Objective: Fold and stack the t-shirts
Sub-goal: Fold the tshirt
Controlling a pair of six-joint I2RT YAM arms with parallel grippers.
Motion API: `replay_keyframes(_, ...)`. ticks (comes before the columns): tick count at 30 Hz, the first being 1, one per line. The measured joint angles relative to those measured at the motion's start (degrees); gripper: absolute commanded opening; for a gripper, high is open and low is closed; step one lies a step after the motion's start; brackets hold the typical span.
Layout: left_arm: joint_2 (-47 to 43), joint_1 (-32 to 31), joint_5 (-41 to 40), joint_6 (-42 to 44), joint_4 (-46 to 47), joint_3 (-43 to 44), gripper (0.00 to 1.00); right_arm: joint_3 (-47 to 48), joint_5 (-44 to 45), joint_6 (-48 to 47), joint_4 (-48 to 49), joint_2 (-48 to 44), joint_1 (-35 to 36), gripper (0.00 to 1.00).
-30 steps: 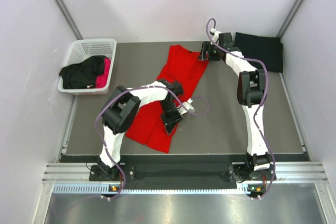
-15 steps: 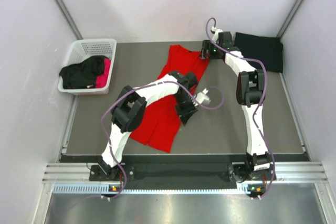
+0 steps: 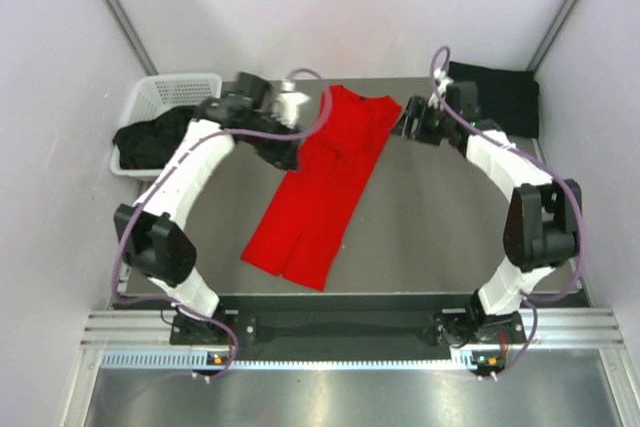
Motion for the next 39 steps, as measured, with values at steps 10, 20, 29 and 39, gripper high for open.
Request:
replay_keyframes(10,0.00,18.60,1.60,-2.67,-2.58,-13.31,0.49,-23.82,-5.05,12.68,1.46,-6.80,17.16,0.63)
replay_keyframes(20,6.78,25.64,7.21,7.85,-12.24,-18.58,0.49,-35.98,-5.88,23.04,8.85,-12.22,27.39,0.61)
replay_keyframes(29,7.43,25.90,6.75,13.03,-10.64,-29.24,0.46,-40.79,-4.85,30.80,13.18,-10.71,41.88,0.60)
replay_keyframes(39,7.72,26.47,4.68,15.80,-9.55,-30.34,0.47,-31.93,-4.17,35.23,17.51,-0.61,47.56,0.58)
